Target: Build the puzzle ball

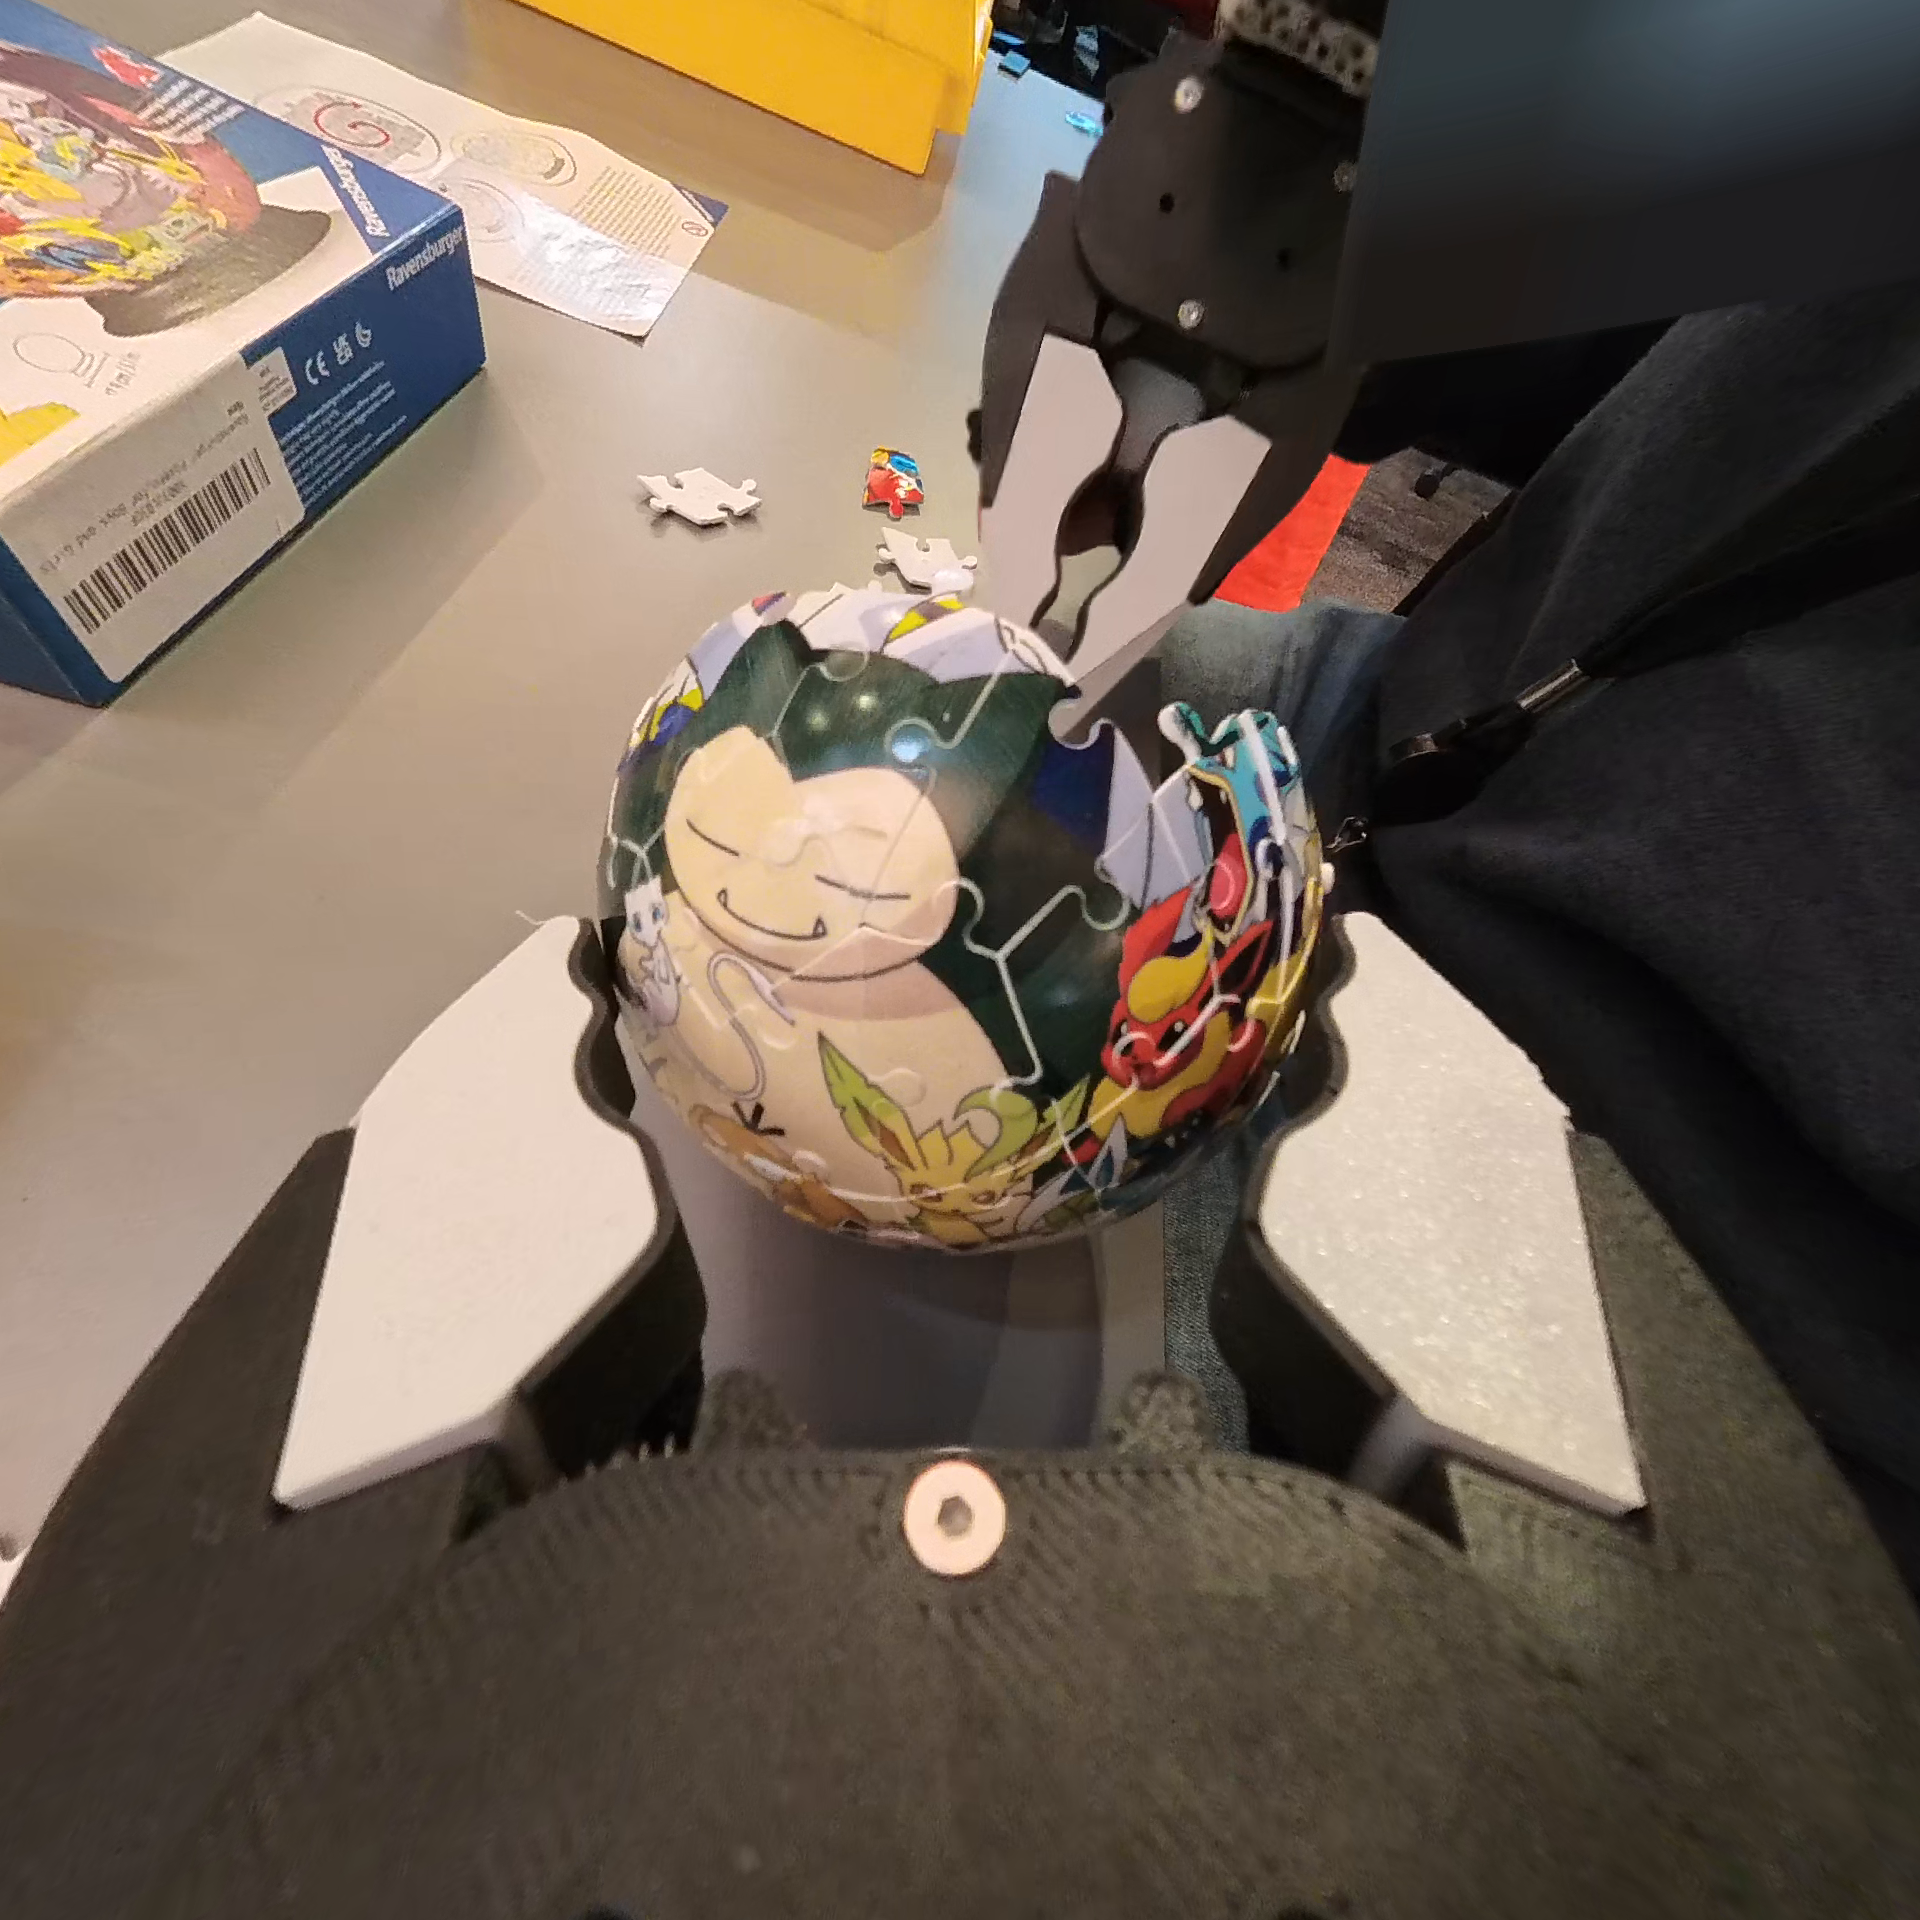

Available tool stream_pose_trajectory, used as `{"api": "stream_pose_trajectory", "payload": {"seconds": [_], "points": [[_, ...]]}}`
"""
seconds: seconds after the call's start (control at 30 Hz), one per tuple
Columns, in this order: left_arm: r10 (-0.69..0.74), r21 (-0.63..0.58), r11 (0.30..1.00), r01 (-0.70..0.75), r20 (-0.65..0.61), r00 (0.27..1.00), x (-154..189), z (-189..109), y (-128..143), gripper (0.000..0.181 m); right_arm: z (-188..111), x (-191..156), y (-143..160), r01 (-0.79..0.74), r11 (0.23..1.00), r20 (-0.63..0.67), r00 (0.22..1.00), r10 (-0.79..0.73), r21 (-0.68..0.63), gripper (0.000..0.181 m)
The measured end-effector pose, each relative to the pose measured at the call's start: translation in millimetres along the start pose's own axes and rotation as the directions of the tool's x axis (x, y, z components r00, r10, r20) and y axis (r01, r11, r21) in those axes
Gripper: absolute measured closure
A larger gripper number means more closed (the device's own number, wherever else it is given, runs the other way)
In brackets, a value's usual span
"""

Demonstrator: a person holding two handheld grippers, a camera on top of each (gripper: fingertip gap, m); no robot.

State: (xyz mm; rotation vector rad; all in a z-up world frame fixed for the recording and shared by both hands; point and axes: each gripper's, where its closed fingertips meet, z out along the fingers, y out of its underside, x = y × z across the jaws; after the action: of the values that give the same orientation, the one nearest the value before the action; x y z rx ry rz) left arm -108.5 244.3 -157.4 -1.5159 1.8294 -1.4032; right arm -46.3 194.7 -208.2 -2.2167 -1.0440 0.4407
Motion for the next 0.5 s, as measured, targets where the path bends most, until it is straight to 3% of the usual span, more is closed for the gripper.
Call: {"api": "stream_pose_trajectory", "payload": {"seconds": [0.3, 0.37, 0.5], "points": [[0.001, 0.004, 1.0, -0.001, 0.0, 1.0, 0.0, -0.3, -0.1, 0.058, -6.2, 6.7, -1.7, -0.198, 0.979, 0.052, 0.979, 0.196, 0.041, 0.181], [0.001, 0.004, 1.0, -0.001, 0.0, 1.0, -0.1, -0.1, -0.2, 0.058, -2.7, 1.7, 6.5, -0.171, 0.985, 0.033, 0.985, 0.171, -0.004, 0.161], [0.001, 0.004, 1.0, -0.001, -0.002, 1.0, -0.2, 0.0, -0.3, 0.058, 13.4, -10.5, 13.0, -0.117, 0.992, -0.028, 0.993, 0.116, -0.039, 0.149]]}}
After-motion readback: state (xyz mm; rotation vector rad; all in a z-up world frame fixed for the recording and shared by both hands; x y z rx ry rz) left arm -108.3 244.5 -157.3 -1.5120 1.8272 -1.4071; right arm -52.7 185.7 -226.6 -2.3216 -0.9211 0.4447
